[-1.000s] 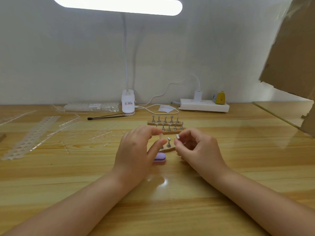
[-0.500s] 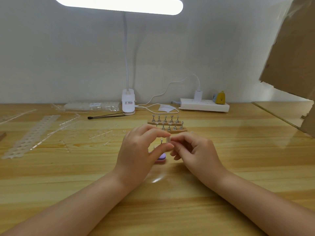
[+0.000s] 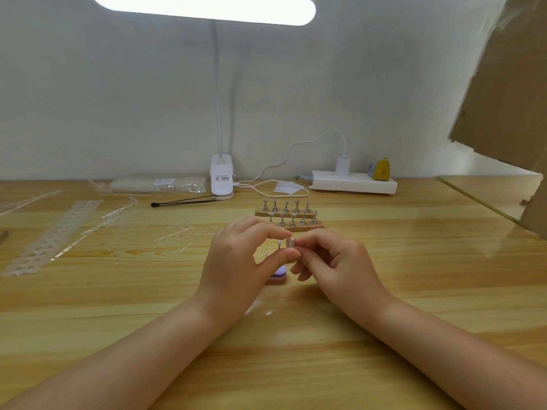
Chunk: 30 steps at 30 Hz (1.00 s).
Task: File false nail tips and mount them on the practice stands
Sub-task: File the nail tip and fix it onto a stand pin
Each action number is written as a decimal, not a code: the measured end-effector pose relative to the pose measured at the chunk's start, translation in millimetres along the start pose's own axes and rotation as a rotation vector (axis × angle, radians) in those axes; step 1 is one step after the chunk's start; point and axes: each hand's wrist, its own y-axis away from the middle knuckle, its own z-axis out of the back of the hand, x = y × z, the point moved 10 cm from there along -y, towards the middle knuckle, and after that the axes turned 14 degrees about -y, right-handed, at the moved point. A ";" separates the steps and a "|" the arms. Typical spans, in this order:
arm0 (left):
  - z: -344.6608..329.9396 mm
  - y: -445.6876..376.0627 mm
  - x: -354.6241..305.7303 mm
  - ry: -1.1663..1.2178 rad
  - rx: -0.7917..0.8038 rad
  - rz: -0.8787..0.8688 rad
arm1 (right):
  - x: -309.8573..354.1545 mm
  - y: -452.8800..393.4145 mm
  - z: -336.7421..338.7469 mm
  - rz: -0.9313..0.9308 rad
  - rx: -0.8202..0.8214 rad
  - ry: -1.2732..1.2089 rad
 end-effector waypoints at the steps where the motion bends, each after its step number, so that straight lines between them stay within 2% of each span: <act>1: 1.0 0.1 0.0 0.001 -0.012 0.000 | -0.3 0.0 0.5 -0.001 -0.001 -0.004; 9: 2.9 0.3 2.5 0.017 -0.035 0.018 | -0.4 -0.5 -1.1 0.011 0.018 -0.027; 18: -3.8 0.7 5.8 0.112 0.043 0.055 | 3.8 0.8 0.6 0.012 0.039 -0.014; 22: -10.3 2.3 8.2 0.106 0.107 0.091 | 9.2 -0.4 3.0 0.035 0.003 0.101; 30: -2.0 3.7 6.3 0.026 0.056 0.123 | 30.4 0.9 1.1 0.189 -0.032 0.342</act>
